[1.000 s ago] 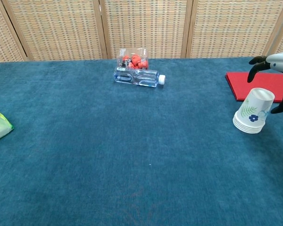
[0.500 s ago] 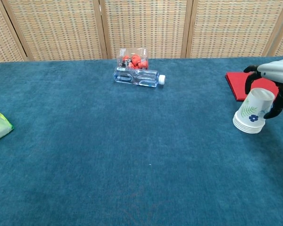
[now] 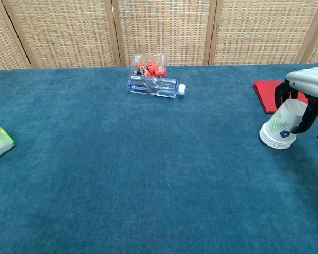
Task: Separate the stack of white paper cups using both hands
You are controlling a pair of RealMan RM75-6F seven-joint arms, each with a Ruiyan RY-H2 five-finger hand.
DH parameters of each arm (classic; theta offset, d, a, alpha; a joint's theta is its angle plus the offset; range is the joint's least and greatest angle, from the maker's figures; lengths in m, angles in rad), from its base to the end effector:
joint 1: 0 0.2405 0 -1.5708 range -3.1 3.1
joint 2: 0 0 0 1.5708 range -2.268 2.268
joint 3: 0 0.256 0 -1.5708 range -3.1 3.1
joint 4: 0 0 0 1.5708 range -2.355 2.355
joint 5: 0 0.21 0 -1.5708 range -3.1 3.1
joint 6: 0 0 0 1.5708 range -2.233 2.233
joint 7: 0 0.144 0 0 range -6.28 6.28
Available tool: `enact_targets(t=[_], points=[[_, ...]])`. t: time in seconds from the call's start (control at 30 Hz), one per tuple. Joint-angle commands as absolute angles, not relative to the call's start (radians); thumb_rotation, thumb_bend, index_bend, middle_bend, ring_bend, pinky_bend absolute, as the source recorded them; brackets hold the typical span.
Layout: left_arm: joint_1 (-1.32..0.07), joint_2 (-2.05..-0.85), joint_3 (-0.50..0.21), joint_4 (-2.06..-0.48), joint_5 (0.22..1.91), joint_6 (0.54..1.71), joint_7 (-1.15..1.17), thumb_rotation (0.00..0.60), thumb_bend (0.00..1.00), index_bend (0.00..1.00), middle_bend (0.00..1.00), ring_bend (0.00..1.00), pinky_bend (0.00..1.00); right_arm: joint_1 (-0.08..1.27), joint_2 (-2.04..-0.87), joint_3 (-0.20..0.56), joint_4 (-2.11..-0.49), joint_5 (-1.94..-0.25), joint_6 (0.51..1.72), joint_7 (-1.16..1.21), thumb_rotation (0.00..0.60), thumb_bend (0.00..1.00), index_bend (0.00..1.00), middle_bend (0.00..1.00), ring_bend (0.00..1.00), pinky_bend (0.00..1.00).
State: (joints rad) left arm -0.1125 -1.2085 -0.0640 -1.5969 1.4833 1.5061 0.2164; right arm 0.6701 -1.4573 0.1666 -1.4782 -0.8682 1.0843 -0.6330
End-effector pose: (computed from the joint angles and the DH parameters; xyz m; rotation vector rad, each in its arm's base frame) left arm -0.3005 0.1918 0.1373 -1.4103 -0.7646 -0.8307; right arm -0.2180 -0.3518 0.0346 1.6395 -0.8288 0.5961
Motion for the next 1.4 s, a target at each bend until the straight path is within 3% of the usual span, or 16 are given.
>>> enact_targets(t=[0.03, 0.63, 0.8, 1.17, 1.4], points=[[-0.113, -1.209, -0.064, -1.595, 1.484, 1.507, 0.213, 0.6, 0.13, 0.0, 0.0, 0.0, 0.0, 0.663, -1.455, 0.171, -1.491, -0.895, 1.103, -0.608, 0.6, 0.16, 0.77, 0.63, 0.48, 0.72], [-0.116, -1.211, -0.066, -1.592, 1.479, 1.499, 0.196, 0.6, 0.13, 0.0, 0.0, 0.0, 0.0, 0.646, -1.369, 0.299, -1.763, -0.897, 1.119, -0.383, 0.6, 0.16, 0.78, 0.64, 0.5, 0.73], [-0.117, -1.212, -0.066, -1.589, 1.479, 1.497, 0.193, 0.6, 0.13, 0.0, 0.0, 0.0, 0.0, 0.676, -1.404, 0.325, -1.814, -0.85, 1.17, -0.441, 0.6, 0.17, 0.78, 0.64, 0.5, 0.73], [-0.119, -1.209, -0.067, -1.579, 1.476, 1.492, 0.153, 0.6, 0.14, 0.0, 0.0, 0.0, 0.0, 0.72, -1.539, 0.441, -1.858, -0.663, 1.176, -0.302, 0.6, 0.17, 0.78, 0.64, 0.5, 0.73], [-0.121, -1.215, -0.067, -1.574, 1.479, 1.492, 0.147, 0.6, 0.14, 0.0, 0.0, 0.0, 0.0, 0.756, -1.586, 0.459, -1.866, -0.639, 1.194, -0.295, 0.6, 0.17, 0.78, 0.64, 0.5, 0.73]])
